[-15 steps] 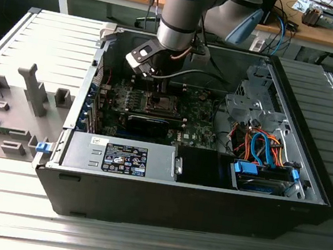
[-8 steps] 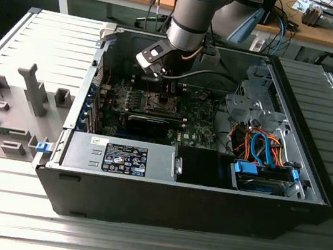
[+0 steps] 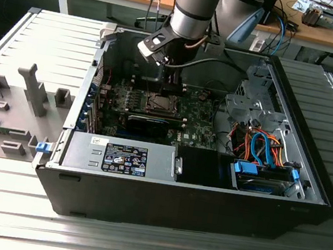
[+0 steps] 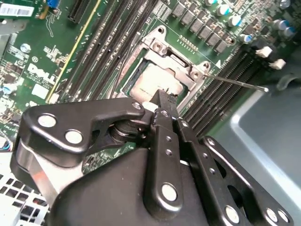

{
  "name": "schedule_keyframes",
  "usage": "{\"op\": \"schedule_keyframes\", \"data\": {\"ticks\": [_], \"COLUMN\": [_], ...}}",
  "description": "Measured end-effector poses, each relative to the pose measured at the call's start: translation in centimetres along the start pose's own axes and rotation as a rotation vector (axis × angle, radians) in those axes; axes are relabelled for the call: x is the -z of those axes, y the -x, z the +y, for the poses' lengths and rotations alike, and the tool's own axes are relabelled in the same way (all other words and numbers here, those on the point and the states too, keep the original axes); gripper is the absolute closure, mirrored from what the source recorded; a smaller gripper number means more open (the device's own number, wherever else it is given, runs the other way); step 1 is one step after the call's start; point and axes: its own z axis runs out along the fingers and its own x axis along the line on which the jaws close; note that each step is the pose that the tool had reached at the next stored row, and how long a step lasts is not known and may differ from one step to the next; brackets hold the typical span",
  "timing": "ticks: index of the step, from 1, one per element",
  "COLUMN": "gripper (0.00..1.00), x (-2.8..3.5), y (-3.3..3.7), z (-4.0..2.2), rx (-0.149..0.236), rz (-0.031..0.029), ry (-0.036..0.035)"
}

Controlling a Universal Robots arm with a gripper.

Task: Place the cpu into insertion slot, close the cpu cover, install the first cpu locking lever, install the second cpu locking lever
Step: 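Close the cpu cover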

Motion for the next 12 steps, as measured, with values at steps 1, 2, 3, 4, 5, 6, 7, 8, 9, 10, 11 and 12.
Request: {"op": "schedule_keyframes", "data": {"ticks": [1, 2, 3, 4, 5, 6, 7, 8, 9, 10, 11, 12], "gripper": [0.89, 0.89, 0.89, 0.89, 0.89, 0.89, 0.89, 0.89, 0.89, 0.89, 0.89, 0.89], "x": [0.2, 0.31, 0.46, 0.72, 1.03, 1.31, 1.49, 1.68, 1.8, 1.92, 1.92, 1.92], "y": [0.0, 0.01, 0.01, 0.01, 0.01, 0.01, 0.01, 0.01, 0.01, 0.01, 0.01, 0.01], "z": [-0.02, -0.03, -0.05, -0.08, -0.1, -0.13, -0.14, -0.16, -0.17, -0.18, -0.18, -0.18], "rx": [0.001, 0.001, 0.001, 0.001, 0.002, 0.002, 0.002, 0.002, 0.002, 0.002, 0.002, 0.002], "rz": [0.0128, 0.0167, 0.0183, 0.0185, 0.0184, 0.0183, 0.0183, 0.0183, 0.0184, 0.0183, 0.0185, 0.0186], "ry": [0.0015, 0.0019, 0.0021, 0.0021, 0.0021, 0.002, 0.0021, 0.002, 0.0021, 0.0021, 0.0022, 0.0023]}}
